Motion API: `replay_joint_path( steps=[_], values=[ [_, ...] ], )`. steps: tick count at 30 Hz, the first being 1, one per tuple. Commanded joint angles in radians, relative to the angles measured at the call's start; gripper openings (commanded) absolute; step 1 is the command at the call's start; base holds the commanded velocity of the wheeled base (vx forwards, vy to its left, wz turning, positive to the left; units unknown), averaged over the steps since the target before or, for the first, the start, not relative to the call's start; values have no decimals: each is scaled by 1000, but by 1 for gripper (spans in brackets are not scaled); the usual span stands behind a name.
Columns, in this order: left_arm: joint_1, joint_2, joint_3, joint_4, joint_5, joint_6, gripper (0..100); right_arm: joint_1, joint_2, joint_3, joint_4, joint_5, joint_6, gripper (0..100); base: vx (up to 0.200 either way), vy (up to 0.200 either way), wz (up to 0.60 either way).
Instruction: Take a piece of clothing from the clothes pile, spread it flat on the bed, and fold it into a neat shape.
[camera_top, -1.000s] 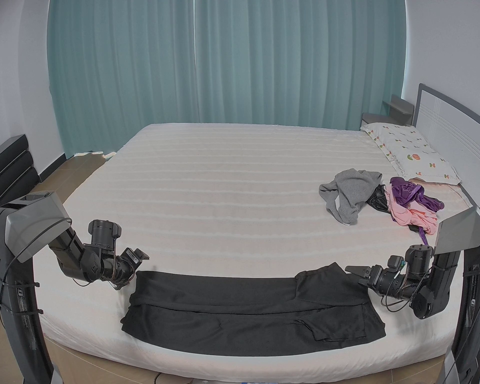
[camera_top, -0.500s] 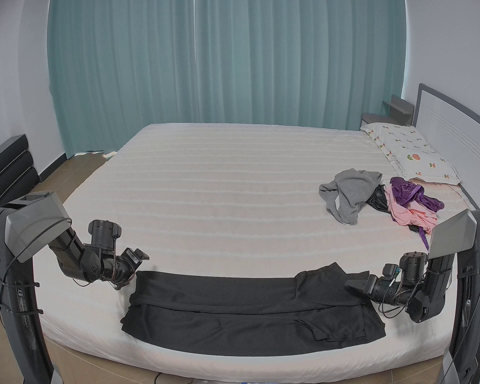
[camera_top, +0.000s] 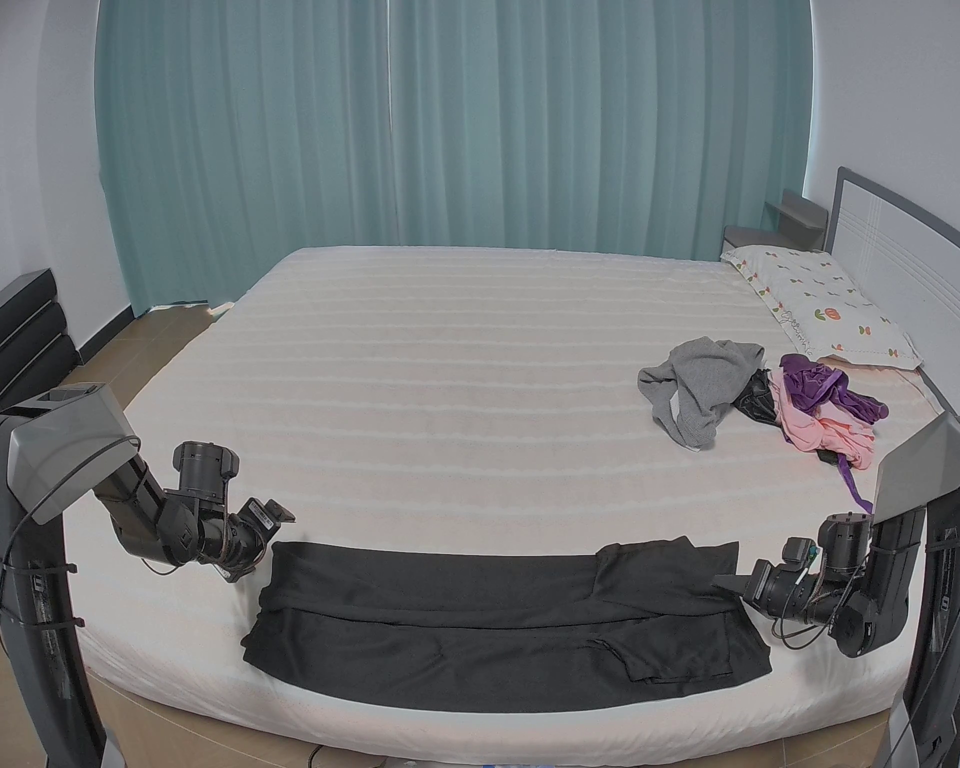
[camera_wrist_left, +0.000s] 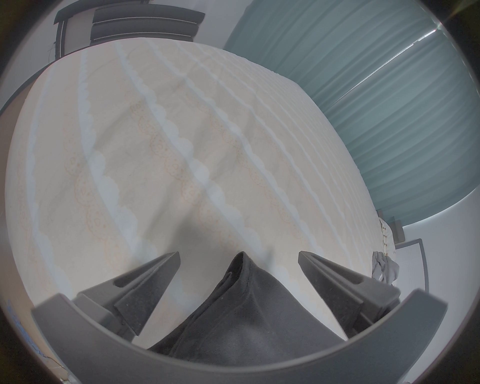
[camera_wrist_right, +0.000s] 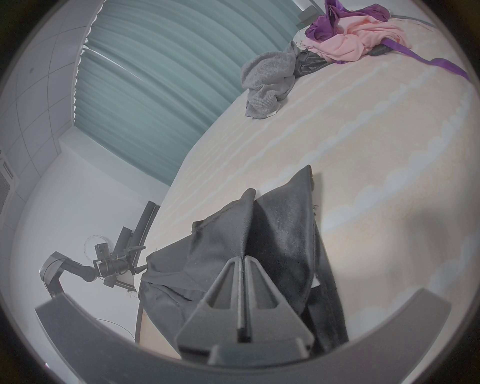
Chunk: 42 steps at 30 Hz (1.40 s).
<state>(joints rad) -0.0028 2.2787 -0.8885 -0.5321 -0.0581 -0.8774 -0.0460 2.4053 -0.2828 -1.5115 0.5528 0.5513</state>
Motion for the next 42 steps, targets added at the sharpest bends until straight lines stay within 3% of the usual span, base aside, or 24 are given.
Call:
replay_joint_path(
  steps=[1, 6, 14, 15, 20, 24, 32, 42],
  values=[
    [6, -16, 11, 0, -5, 0, 100, -25, -11, 24, -1, 3, -13, 0, 0, 0, 0],
    [9, -48, 29, 9, -45, -2, 100, -26, 3, 50, -1, 4, -80, 0, 0, 0, 0],
    [14, -65, 45, 18, -52, 0, 100, -26, 6, 66, -1, 4, -113, 0, 0, 0, 0],
    [14, -70, 48, 18, -52, 0, 100, -28, 8, 68, -1, 4, -122, 100, 0, 0, 0],
    [14, -116, 88, 41, -98, 20, 100, -29, 9, 57, -6, 4, -120, 100, 0, 0, 0],
    [7, -150, 137, 69, -151, 104, 100, -45, 0, 50, -30, 7, -108, 100, 0, 0, 0],
    [-34, -96, 102, 66, -132, 124, 100, -48, -22, 7, -55, -5, -1, 100, 0, 0, 0],
    [-42, -93, 111, 66, -109, 118, 100, -48, -17, -4, -53, -7, 9, 100, 0, 0, 0]
  ],
)
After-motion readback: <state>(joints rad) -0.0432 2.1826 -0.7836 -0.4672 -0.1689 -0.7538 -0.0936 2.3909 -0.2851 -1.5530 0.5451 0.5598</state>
